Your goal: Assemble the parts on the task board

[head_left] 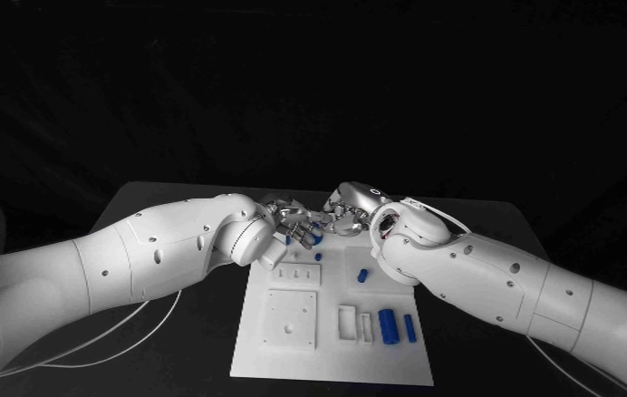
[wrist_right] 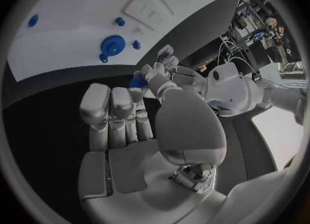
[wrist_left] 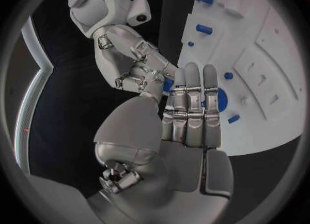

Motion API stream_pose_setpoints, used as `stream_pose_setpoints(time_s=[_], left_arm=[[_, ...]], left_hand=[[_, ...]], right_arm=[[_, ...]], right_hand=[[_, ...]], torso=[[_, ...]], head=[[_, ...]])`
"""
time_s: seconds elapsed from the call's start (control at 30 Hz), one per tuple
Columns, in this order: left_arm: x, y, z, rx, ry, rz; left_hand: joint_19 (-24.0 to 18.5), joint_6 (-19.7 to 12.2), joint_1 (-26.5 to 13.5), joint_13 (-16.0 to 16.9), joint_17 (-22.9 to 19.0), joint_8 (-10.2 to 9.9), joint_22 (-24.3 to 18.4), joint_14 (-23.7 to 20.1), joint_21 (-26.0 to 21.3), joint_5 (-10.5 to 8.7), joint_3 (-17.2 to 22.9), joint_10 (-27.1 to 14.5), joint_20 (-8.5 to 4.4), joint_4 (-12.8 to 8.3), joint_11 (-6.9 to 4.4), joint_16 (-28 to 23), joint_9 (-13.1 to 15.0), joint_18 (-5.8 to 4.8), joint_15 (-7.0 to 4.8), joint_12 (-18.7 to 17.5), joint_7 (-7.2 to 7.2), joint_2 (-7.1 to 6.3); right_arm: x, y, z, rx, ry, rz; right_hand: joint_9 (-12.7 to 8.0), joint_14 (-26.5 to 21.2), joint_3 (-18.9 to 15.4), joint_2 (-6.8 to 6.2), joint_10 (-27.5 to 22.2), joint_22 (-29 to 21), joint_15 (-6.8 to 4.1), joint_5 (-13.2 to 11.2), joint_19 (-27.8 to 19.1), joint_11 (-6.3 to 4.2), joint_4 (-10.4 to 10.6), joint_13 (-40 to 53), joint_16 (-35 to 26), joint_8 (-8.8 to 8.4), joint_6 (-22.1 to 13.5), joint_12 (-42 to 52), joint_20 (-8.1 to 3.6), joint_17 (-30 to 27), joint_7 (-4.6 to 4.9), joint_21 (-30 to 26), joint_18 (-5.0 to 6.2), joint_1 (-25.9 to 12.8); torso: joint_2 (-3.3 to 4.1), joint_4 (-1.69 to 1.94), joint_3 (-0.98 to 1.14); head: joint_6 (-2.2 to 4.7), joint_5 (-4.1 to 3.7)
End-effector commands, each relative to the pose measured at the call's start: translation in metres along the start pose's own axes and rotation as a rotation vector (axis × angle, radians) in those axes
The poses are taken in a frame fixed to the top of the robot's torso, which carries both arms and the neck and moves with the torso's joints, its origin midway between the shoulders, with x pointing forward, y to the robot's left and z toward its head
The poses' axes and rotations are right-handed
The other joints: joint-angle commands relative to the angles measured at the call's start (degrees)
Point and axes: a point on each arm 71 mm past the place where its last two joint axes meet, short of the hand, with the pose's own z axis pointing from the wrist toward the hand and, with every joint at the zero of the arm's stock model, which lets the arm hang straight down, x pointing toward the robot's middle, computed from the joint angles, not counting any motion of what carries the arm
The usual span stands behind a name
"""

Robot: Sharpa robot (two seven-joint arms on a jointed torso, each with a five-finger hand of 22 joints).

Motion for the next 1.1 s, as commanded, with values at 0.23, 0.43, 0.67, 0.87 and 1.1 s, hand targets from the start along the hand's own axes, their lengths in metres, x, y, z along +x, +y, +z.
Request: stream_pose_setpoints(time_s=[0.23,0.43,0.67,0.87,1.1], left_arm=[[-0.0007,-0.0002,0.0001,0.0,0.011,-0.01],[0.0002,0.0002,0.0009,0.0,0.009,-0.012],[-0.0015,0.0005,0.0014,0.006,-0.012,-0.017],[-0.0024,0.0013,0.002,0.007,-0.028,-0.012],[-0.0049,0.0032,0.0022,0.005,-0.057,0.028]], left_hand=[[-0.32,2.41,-0.17,0.0,0.39,0.28,0.8,-0.15,0.08,0.58,0.79,1.8,-0.23,-1.27,-0.65,0.53,4.65,-0.57,-0.38,0.18,-1.99,0.19],[-0.39,2.54,0.47,0.12,1.11,0.58,1.7,0.32,0.82,5.91,3.02,2.51,-0.61,-3.24,-0.96,1.6,7.24,-0.51,-0.83,0.96,-2.05,0.23],[-0.92,3.45,-3.09,0.77,4.52,0.92,5.12,-0.03,4.24,5.89,11.37,2.64,-1.65,-5.76,-1.84,7.19,13.88,-0.59,-1.86,6.47,-2.49,-2.09],[-1.52,4.34,-5.03,1.28,6.48,0.8,7.68,-0.67,6.74,10.62,14.68,2.77,-2.37,-5.96,-2.44,11.6,18.27,-0.73,-2.5,10.18,-3.0,-4.09],[-2.02,5.39,-6.3,1.74,7.01,0.42,9.81,-0.74,8.53,13.62,16.53,2.75,-2.8,-6.03,-2.88,14.45,21.59,-0.78,-2.98,12.83,-3.4,-5.34]], right_arm=[[0.0036,-0.004,-0.0017,0.011,0.026,-0.012],[0.0039,-0.0037,-0.0018,0.011,0.027,-0.008],[0.0043,-0.0043,-0.0018,0.009,0.029,-0.004],[0.0037,-0.0054,-0.0021,0.005,0.012,0.011],[-0.0001,-0.0109,-0.0049,0.001,-0.037,0.038]], right_hand=[[0.09,0.39,-0.11,0.22,0.36,7.42,-0.14,0.29,0.51,-0.07,0.29,0.14,-0.21,0.32,0.35,-0.13,-0.13,0.05,0.09,0.23,-0.52,0.45],[0.07,0.39,-0.17,0.19,0.29,7.4,-0.15,0.33,0.5,-0.07,0.34,0.08,-0.27,0.3,0.32,-0.23,-0.14,0.03,0.09,0.13,-0.52,0.38],[0.04,0.31,-0.32,0.02,0.05,7.34,-0.12,0.33,0.43,-0.03,0.42,-0.19,-0.54,0.29,0.13,-0.6,-0.12,-0.14,0.13,-0.14,-0.5,0.24],[-0.2,-0.08,-1.16,-0.94,-1.07,6.97,0.19,0.8,0.07,0.45,1.03,-1.55,-1.9,0.23,-2.96,-2.35,0.1,-1.07,0.91,-1.76,-0.34,-0.49],[-0.32,-1.0,-8.06,-2.4,-2.96,6.21,1.13,2.14,-0.44,1.65,3.55,-5.06,-4.08,0.29,-9.98,-5.6,1.08,-2.97,2.65,-5.89,0.39,-0.38]], torso=[[0.05,-0.05,0.0],[0.02,0.0,-0.03],[0.02,0.0,0.0],[0.03,-0.03,0.04],[0.01,0.02,0.03]], head=[[-0.19,-0.01],[-0.31,-0.05],[-0.4,-0.03],[-0.61,0.07],[-0.74,0.09]])
